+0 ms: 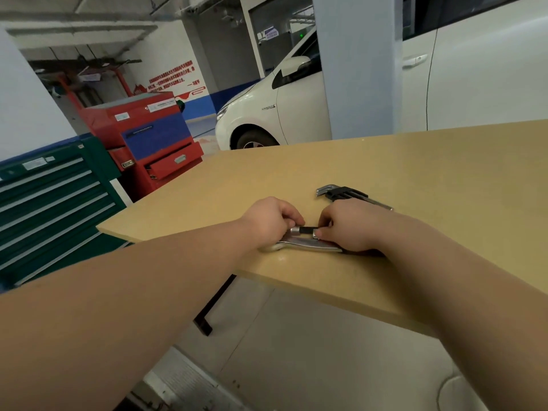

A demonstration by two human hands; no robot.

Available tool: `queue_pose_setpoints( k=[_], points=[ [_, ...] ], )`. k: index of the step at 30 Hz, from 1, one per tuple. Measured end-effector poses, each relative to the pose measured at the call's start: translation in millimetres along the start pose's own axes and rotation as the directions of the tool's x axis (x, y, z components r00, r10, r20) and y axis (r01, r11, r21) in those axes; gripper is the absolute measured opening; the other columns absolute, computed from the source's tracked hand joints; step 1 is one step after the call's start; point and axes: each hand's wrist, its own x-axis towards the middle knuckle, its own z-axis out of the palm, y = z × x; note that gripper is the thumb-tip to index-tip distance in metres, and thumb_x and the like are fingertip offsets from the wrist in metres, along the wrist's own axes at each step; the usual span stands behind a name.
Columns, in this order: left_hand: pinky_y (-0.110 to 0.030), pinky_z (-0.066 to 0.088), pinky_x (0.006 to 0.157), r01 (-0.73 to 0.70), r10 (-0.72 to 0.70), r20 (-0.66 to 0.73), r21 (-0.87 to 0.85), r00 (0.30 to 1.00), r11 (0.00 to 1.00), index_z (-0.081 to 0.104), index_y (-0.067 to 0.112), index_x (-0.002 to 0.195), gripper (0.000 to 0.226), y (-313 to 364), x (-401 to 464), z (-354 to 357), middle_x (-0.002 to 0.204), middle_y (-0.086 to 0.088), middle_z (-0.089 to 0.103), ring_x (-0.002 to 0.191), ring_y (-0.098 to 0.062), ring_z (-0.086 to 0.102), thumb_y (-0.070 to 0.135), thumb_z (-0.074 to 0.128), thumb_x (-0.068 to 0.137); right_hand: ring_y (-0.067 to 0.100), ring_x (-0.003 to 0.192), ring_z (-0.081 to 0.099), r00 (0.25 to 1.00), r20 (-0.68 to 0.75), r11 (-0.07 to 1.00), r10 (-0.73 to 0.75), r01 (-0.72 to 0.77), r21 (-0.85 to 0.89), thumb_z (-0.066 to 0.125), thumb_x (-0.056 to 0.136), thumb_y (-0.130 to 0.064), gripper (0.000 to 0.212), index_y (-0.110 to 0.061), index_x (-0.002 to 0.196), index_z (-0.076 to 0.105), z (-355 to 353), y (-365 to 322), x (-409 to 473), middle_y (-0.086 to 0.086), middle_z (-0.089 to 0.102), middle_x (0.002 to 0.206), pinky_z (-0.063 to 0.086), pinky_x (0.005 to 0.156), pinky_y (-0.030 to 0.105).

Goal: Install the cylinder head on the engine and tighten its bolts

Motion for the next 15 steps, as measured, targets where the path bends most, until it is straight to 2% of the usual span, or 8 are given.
queue_pose_setpoints(
  k=[2, 5, 6, 8, 11, 13, 15],
  points=[
    [-0.019, 0.047, 0.079, -0.003, 0.002, -0.033, -0.015, 0.999, 1.000, 0.081, 0.029, 0.105, 0.029, -2, 2, 6, 0.104, 0.006, 0.074, 0.092, -0.012, 0.065, 0.010, 0.059, 0.105, 0.016, 0.091, 0.064, 1.000, -0.007, 1.000, -0.002, 0.002, 0.007, 0.058, 0.100, -0.053, 0.033, -0.028, 0.116, 0.074, -1, 0, -1, -0.005, 0.071, 0.099, 0.052, 0.078, 0.034],
    [-0.018, 0.043, 0.070, -0.069, 0.074, -0.046, 0.105, 0.996, 0.992, 0.076, 0.027, 0.113, 0.030, -6, -3, 12, 0.106, 0.007, 0.068, 0.092, -0.013, 0.062, 0.010, 0.052, 0.106, 0.016, 0.090, 0.064, 1.000, -0.022, 1.000, -0.002, 0.003, 0.018, 0.058, 0.100, -0.051, 0.032, -0.028, 0.114, 0.074, 2, -1, -2, -0.006, 0.071, 0.097, 0.053, 0.078, 0.034],
    [-0.021, 0.045, 0.074, -0.091, 0.096, -0.031, 0.147, 0.995, 0.985, 0.074, 0.026, 0.117, 0.032, -7, -5, 12, 0.111, 0.005, 0.068, 0.098, -0.017, 0.063, 0.009, 0.050, 0.106, 0.015, 0.089, 0.064, 1.000, -0.029, 1.000, 0.000, 0.000, 0.022, 0.058, 0.099, -0.051, 0.031, -0.029, 0.114, 0.074, 2, -2, -2, -0.006, 0.070, 0.096, 0.054, 0.079, 0.034],
    [-0.033, 0.049, 0.092, -0.132, 0.131, 0.021, 0.271, 0.991, 0.954, 0.069, 0.029, 0.127, 0.036, -6, -11, 9, 0.125, 0.001, 0.066, 0.114, -0.024, 0.059, 0.009, 0.047, 0.106, 0.013, 0.088, 0.064, 0.999, -0.032, 0.999, 0.009, -0.008, 0.042, 0.057, 0.098, -0.052, 0.031, -0.031, 0.112, 0.074, 4, -2, -3, -0.008, 0.070, 0.094, 0.056, 0.080, 0.035],
    [-0.048, 0.041, 0.110, -0.145, 0.141, 0.040, 0.415, 0.989, 0.898, 0.054, 0.038, 0.144, 0.042, 8, -28, -6, 0.146, 0.004, 0.051, 0.132, -0.027, 0.044, 0.018, 0.043, 0.109, 0.010, 0.084, 0.064, 0.999, -0.049, 0.998, 0.022, -0.018, 0.068, 0.058, 0.096, -0.055, 0.031, -0.033, 0.107, 0.076, 4, 2, -7, -0.010, 0.070, 0.089, 0.057, 0.080, 0.036],
    [-0.047, 0.038, 0.114, -0.171, 0.193, -0.024, 0.371, 0.981, 0.913, 0.047, 0.036, 0.151, 0.042, 13, -48, -20, 0.151, 0.005, 0.047, 0.136, -0.025, 0.040, 0.025, 0.043, 0.110, 0.009, 0.080, 0.065, 0.996, -0.085, 0.999, 0.021, -0.016, 0.051, 0.055, 0.095, -0.059, 0.035, -0.033, 0.104, 0.077, 6, 2, -8, -0.012, 0.070, 0.083, 0.058, 0.077, 0.036],
    [-0.039, 0.036, 0.116, -0.213, 0.236, -0.069, 0.244, 0.969, 0.946, 0.049, 0.034, 0.149, 0.041, 11, -84, -34, 0.147, 0.008, 0.049, 0.136, -0.019, 0.040, 0.029, 0.049, 0.109, 0.008, 0.075, 0.064, 0.994, -0.112, 1.000, 0.012, -0.014, -0.013, 0.047, 0.091, -0.072, 0.048, -0.034, 0.096, 0.076, 9, -1, -12, -0.012, 0.068, 0.077, 0.057, 0.069, 0.035]
  ],
)
